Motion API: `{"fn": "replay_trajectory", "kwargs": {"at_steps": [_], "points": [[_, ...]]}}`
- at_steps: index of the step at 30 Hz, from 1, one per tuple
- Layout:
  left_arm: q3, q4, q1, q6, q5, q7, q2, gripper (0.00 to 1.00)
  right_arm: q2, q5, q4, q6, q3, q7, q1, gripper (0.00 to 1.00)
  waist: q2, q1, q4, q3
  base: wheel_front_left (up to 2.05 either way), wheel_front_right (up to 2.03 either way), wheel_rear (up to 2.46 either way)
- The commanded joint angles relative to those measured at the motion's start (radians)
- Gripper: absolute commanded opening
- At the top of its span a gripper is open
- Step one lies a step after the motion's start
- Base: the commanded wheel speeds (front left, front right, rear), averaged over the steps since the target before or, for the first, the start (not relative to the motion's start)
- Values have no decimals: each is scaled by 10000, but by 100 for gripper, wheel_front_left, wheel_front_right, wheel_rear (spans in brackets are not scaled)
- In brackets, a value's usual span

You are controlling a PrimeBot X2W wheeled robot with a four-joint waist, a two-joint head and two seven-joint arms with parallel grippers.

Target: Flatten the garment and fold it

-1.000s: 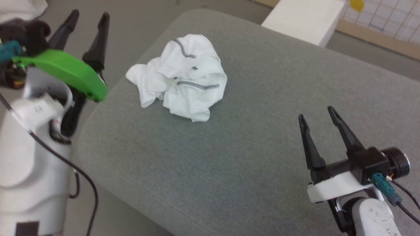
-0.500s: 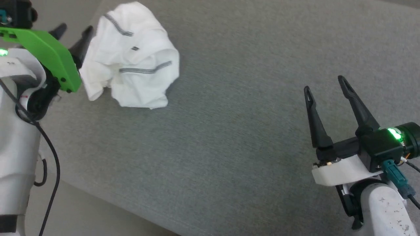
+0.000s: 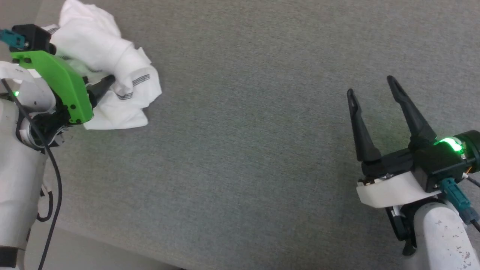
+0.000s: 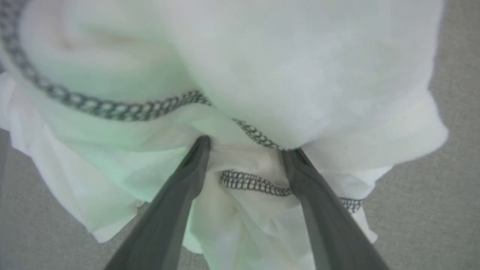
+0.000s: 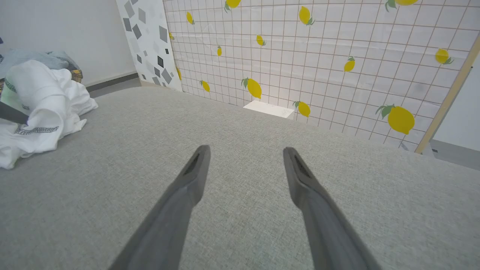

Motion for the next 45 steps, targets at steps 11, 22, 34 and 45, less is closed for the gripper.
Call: {"fn": "replay_trajectory", "kwargs": {"at_steps": [11,22,34,45], "points": [[94,566,-28,-63,-130,-393,346,0,-8,291,185,-17,-245,-339,-155,100,0,-2,-568,-36,0,0,0],[397,49,-449,-192,208,-1768,1105,0,-8,989,1043,-17,-438,-1015,16,100,0,-2,-636,-1720,0,0,0],[888,-1580,-1553,539,533,-2759,1148,0,-8,1776,1817,-17,-1114,-1513,930,100,0,-2,-974,-3924,0,0,0],[485,-3423,-3380,1085,561,-2121,314,0,-8,2121,2046,-17,-1716,-1637,1316,100,0,-2,-1629,-4737,0,0,0]]}}
